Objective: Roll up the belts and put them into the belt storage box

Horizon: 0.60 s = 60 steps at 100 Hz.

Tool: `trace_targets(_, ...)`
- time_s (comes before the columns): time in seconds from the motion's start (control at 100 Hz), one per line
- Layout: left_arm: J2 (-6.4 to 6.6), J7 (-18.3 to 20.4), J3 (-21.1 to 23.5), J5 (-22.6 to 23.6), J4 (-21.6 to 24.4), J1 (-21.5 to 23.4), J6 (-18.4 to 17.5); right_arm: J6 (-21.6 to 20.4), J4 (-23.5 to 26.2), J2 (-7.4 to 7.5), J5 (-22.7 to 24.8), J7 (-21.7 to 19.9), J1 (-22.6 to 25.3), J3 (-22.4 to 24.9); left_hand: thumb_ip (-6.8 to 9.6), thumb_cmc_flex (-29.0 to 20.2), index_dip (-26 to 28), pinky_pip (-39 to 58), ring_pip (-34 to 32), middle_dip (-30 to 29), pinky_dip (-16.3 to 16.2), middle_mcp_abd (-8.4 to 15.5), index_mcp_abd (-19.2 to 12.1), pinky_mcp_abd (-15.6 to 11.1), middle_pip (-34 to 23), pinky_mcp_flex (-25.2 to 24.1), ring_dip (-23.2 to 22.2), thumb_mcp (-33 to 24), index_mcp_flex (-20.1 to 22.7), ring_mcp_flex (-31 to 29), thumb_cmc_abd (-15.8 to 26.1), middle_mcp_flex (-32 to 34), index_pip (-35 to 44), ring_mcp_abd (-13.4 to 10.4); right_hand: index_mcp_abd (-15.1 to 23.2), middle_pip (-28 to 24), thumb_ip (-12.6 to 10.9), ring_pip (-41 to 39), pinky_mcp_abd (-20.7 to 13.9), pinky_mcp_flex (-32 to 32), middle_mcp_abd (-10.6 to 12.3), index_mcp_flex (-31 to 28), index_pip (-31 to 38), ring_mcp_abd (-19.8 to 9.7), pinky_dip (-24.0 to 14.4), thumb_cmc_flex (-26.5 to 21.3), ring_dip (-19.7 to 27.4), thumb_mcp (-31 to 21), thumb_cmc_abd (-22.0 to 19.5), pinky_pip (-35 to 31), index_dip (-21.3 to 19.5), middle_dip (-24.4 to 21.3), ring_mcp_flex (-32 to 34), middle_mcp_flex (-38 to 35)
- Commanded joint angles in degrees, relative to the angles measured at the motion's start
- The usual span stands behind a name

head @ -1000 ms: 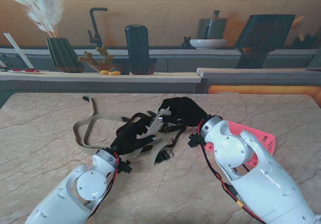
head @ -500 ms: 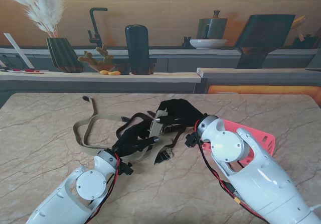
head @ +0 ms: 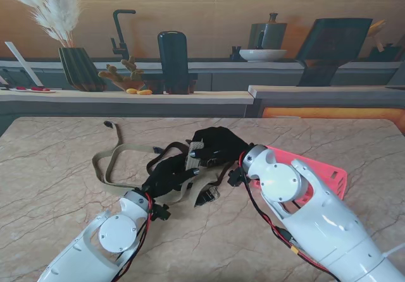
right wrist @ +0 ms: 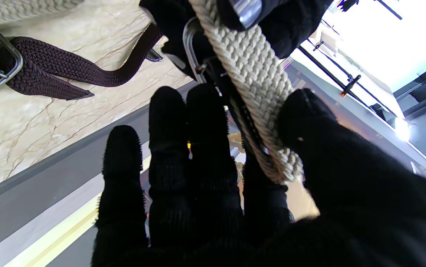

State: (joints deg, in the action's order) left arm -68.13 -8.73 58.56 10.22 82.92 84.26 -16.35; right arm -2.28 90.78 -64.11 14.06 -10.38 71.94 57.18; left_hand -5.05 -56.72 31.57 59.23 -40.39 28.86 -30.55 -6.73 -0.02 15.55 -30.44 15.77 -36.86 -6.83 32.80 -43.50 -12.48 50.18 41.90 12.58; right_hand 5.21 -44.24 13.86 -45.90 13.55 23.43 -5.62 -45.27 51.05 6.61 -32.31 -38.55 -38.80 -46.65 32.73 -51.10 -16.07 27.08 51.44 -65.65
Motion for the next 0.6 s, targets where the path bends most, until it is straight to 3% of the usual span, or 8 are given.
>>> trace_targets(0.0,-0.73,-0.7,-0.1,-0.5,0.5,0.6,0.0,0.3,0.2,-0.44,-0.1,0.2,0.0,-0.2,1.38,-4.9,-0.1,3.3,-3.2,1.1,-0.4,1.4,-2.8,-0.9,-2.9,0.9,-1.3,3.4,3.0,-2.5,4.4,3.2,5.8,0.2,6.9,-1.0,-1.6,-1.3,-1.1,-0.7,-1.5,-3.2,5.3,-2.5,-1.0,-3.9,-1.0,-1.7,-4.8,-1.6,-2.5,0.5,-1.2,1.2)
trace_targets(0.3,-1.20,-1.5,-0.2,-2.4,0.4,0.9,-1.7,2.3,-0.9,-0.79,-0.5,0.8,-0.5,-0.6,2.28,-4.9,0.9,6.3,-8.7,2.7,-1.6,1.8,-2.6,-1.1,-8.0,2.4,-2.3,4.1,5.5,-6.0,3.5,7.6,13.2,0.5,7.2,1.8,-2.6,2.3,-0.8,-1.6,-1.1,-2.1,4.5,-2.1,-0.9,-3.0,0.8,-1.2,-5.0,-0.4,-2.3,-0.8,-2.6,2.3)
trace_targets(0.34,-1.19,-1.4,-0.2,-2.7,0.4,0.9,-1.8,2.5,-1.0,-0.82,-0.6,0.8,-0.5,-0.6,0.88,1.5,1.1,6.9,-9.9,3.4,-1.8,1.3,-1.9,-1.0,-9.8,2.8,-1.9,-7.9,6.1,-6.5,-0.6,8.3,14.9,0.7,7.1,2.2,-2.5,2.7,-0.7,-1.9,-1.1,-1.8,4.4,-2.2,-0.8,-2.5,0.9,-0.9,-5.1,-0.2,-2.2,-0.9,-2.9,2.7)
trace_targets(0.44,-0.94,0.1,0.2,-4.1,0.9,1.2,-1.5,2.5,-1.2,-0.89,-0.4,1.2,-0.6,-0.6,1.25,8.1,3.7,8.4,-13.2,6.0,-2.4,-0.2,-0.2,-1.1,-13.9,3.5,-2.9,-21.7,7.9,-8.1,-6.3,10.3,17.0,0.8,6.6,3.7,-2.8,4.3,-0.8,-2.4,-1.4,-0.1,3.6,-1.9,-0.9,0.0,1.7,0.3,-4.7,0.5,-2.0,-1.4,-4.6,4.5)
trace_targets(0.59,-0.84,2.0,1.0,-8.0,2.4,2.1,0.2,2.3,-1.1,-1.10,0.2,2.4,-0.3,-0.4,4.09,14.3,6.6,10.0,-17.5,8.5,-3.1,-1.0,1.2,-1.3,-17.9,4.2,-4.8,-33.2,9.8,-10.4,-11.2,12.7,19.9,1.3,6.7,5.8,-3.0,7.1,-1.1,-3.0,-1.6,3.3,2.3,-1.8,-0.9,1.7,3.1,0.8,-4.6,1.3,-2.5,-2.1,-6.5,7.5)
